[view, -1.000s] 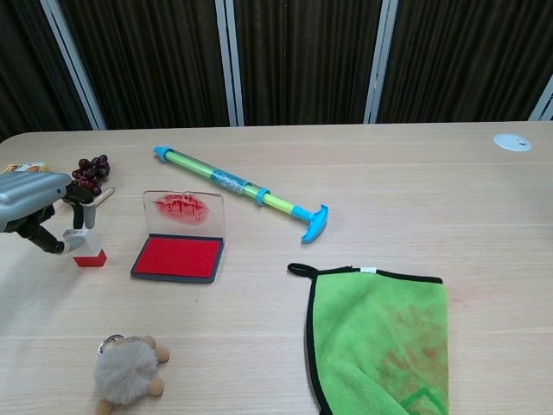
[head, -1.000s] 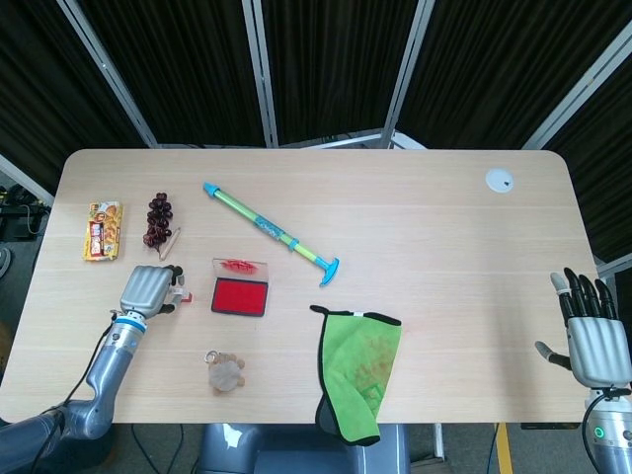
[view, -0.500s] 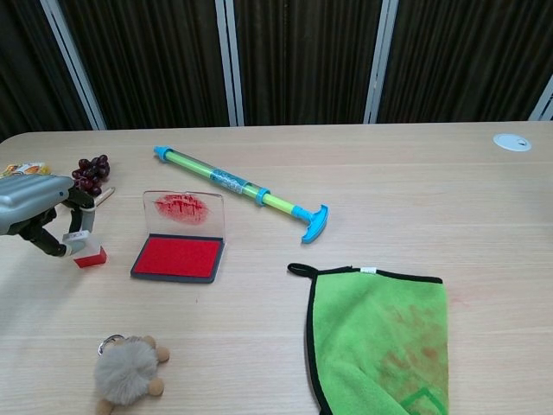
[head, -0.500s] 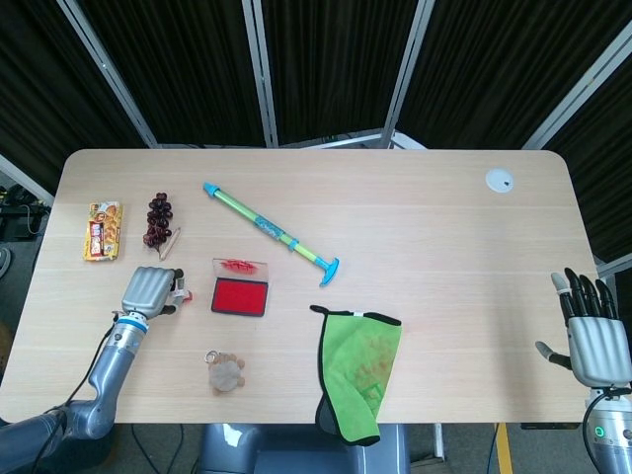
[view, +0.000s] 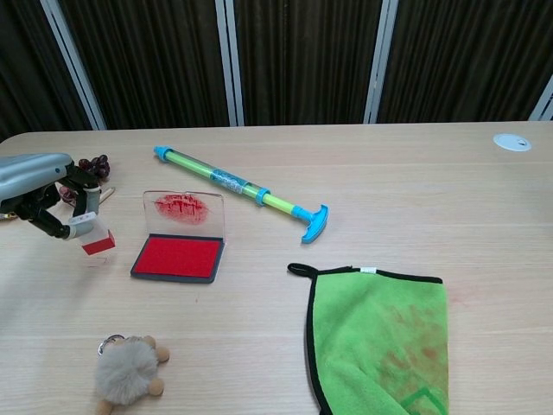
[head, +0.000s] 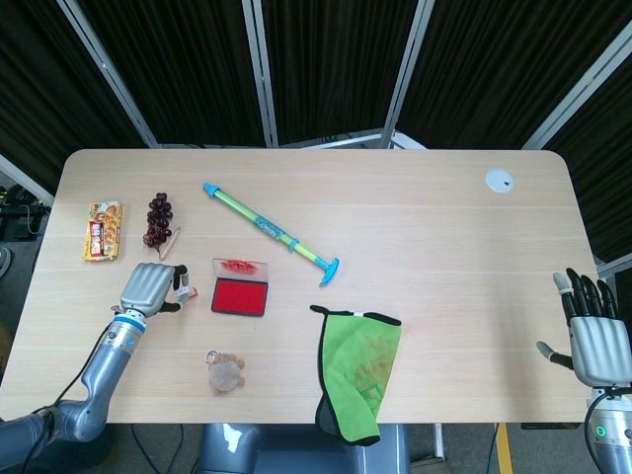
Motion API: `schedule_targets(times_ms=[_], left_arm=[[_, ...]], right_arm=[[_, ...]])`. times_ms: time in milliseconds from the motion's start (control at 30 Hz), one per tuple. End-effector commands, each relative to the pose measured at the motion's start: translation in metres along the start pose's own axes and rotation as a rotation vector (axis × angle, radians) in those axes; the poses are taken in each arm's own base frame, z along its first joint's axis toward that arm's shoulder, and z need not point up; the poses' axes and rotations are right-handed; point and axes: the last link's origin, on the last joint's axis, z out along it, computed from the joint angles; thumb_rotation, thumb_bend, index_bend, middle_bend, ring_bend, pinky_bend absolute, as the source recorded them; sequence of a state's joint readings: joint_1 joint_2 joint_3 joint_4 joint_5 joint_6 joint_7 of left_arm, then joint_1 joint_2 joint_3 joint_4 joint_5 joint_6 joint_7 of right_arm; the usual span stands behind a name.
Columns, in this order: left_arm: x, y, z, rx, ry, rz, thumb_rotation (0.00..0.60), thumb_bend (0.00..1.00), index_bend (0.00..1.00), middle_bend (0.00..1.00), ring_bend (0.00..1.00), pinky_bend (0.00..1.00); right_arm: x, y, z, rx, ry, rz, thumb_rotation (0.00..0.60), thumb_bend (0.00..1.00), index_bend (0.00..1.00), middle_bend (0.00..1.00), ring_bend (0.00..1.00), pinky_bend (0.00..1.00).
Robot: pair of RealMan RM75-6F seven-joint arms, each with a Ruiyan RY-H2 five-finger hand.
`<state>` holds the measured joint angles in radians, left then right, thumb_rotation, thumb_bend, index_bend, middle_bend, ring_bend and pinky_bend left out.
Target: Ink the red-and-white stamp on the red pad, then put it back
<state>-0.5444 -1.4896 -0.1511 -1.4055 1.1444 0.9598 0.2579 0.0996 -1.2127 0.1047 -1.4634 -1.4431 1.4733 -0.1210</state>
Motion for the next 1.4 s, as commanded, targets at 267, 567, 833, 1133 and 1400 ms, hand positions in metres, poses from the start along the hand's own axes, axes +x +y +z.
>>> schedule_targets(times_ms=[267, 567, 833, 1133, 1400], left_arm=[[0.005, 0.023, 0.0, -0.101, -0.043, -0.061, 0.6, 0.44, 0.59, 0.57, 0.93, 0.94], [0.0, 0.047, 0.018, -0.116, -0.039, -0.056, 0.6, 0.44, 0.59, 0.57, 0.93, 0.94], [-0.002, 0.052, 0.03, -0.102, -0.065, -0.065, 0.6, 0.45, 0.59, 0.57, 0.93, 0.94], [-0.011, 0.059, 0.042, -0.102, -0.091, -0.07, 0.6, 0.45, 0.59, 0.57, 0.93, 0.94], [-0.02, 0.058, 0.047, -0.09, -0.105, -0.072, 0.6, 0.45, 0.59, 0.58, 0.93, 0.94]], right_arm=[[-0.002, 0.002, 0.002, -0.009, -0.009, -0.003, 0.6, 0.0, 0.0, 0.0, 0.0, 0.0], [-0.004, 0.006, 0.005, -0.026, -0.014, -0.011, 0.6, 0.0, 0.0, 0.0, 0.0, 0.0], [-0.007, 0.009, 0.007, -0.035, -0.023, -0.015, 0.6, 0.0, 0.0, 0.0, 0.0, 0.0], [-0.009, 0.009, 0.008, -0.04, -0.03, -0.023, 0.6, 0.0, 0.0, 0.0, 0.0, 0.0], [-0.011, 0.011, 0.01, -0.046, -0.034, -0.026, 0.6, 0.0, 0.0, 0.0, 0.0, 0.0]])
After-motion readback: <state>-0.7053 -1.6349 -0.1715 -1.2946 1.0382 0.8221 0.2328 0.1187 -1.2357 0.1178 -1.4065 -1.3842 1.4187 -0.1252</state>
